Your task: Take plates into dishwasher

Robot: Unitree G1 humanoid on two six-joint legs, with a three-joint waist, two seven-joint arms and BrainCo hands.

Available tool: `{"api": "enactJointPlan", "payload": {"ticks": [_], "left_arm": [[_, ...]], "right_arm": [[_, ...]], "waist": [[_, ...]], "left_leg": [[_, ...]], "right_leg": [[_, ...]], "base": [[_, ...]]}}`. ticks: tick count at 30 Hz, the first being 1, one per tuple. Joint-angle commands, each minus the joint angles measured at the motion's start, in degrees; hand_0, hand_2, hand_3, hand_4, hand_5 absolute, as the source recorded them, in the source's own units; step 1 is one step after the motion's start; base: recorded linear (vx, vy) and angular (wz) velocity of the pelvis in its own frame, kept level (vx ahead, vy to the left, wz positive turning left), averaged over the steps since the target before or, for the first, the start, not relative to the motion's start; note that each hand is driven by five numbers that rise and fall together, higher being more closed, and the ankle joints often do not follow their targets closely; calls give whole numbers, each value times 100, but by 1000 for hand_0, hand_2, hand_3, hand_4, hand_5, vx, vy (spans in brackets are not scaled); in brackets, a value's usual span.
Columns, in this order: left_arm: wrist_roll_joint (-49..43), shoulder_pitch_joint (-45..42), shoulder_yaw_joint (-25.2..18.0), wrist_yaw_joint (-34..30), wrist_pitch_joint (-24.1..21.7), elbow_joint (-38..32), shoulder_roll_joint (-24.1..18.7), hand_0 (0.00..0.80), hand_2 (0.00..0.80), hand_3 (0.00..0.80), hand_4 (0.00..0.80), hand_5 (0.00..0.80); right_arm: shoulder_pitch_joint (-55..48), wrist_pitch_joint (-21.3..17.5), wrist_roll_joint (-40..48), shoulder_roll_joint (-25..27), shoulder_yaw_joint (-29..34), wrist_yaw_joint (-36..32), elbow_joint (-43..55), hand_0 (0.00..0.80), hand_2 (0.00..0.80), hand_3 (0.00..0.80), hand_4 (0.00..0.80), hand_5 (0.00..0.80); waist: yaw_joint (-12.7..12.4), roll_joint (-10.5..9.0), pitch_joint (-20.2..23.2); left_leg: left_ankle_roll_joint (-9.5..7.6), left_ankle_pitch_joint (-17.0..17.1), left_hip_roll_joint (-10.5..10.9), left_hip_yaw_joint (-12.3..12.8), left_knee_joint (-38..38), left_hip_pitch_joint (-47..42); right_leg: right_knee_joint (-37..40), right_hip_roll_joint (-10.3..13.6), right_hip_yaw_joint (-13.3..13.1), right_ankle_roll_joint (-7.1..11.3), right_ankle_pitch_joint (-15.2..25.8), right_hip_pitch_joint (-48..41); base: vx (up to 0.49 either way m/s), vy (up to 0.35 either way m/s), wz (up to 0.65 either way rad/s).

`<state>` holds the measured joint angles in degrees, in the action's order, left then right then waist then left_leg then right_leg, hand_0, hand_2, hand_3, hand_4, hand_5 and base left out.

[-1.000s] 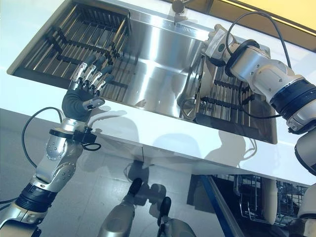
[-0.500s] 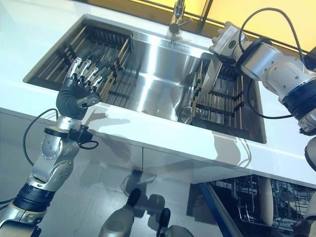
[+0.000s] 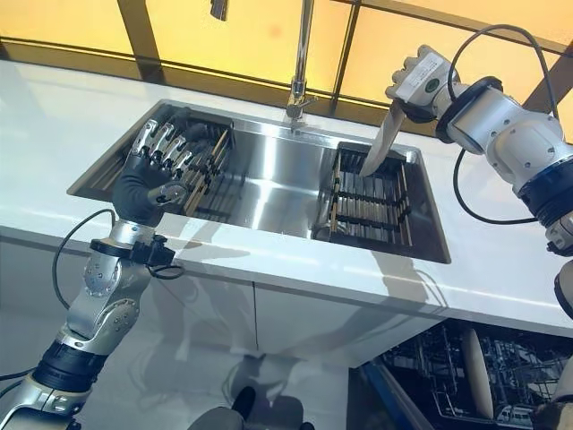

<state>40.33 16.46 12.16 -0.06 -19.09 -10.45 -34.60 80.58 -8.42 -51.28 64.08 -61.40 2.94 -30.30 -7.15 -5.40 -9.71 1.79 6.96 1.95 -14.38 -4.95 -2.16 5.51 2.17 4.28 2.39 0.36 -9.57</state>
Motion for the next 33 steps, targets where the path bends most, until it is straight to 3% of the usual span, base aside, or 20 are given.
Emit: {"api": "enactJointPlan", "payload": {"ticks": [1, 10, 22, 33], "left_arm": [[216, -34, -217, -20, -65, -101, -16, 0, 0, 0, 0, 0], [198, 268, -93, 100, 78, 28, 102, 0, 0, 0, 0, 0], [155, 588, 51, 146, 180, 113, 215, 0, 0, 0, 0, 0], [74, 759, 24, 205, 434, 46, 348, 0, 0, 0, 0, 0]], "right_arm": [[471, 549, 516, 537, 20, 27, -329, 800, 800, 800, 800, 800], [174, 771, 1282, 775, 541, 104, -473, 800, 800, 800, 800, 800], [-1158, 1325, 2360, 1418, 2049, -24, -518, 800, 800, 800, 800, 800], [-3409, 2034, 3306, 1478, 4283, -368, -416, 800, 800, 800, 800, 800]], "waist": [[121, -158, 571], [468, -61, 719], [965, 56, 802], [1325, 128, 827]], "left_leg": [[-428, -857, 335, 291, -5, -524], [-482, -995, 281, 673, -5, -723], [-512, -1116, 188, 1159, -5, -855], [-519, -1175, 118, 1461, -5, -882]], "right_leg": [[-51, -280, -20, -52, -37, 66], [-51, -310, -359, -20, 13, -10], [-51, -359, -754, 33, 123, 7], [-51, -442, -1069, 45, 198, 92]], "base": [[-49, 17, -14], [-20, 12, -24], [-23, 2, -25], [-15, 0, -15]]}}
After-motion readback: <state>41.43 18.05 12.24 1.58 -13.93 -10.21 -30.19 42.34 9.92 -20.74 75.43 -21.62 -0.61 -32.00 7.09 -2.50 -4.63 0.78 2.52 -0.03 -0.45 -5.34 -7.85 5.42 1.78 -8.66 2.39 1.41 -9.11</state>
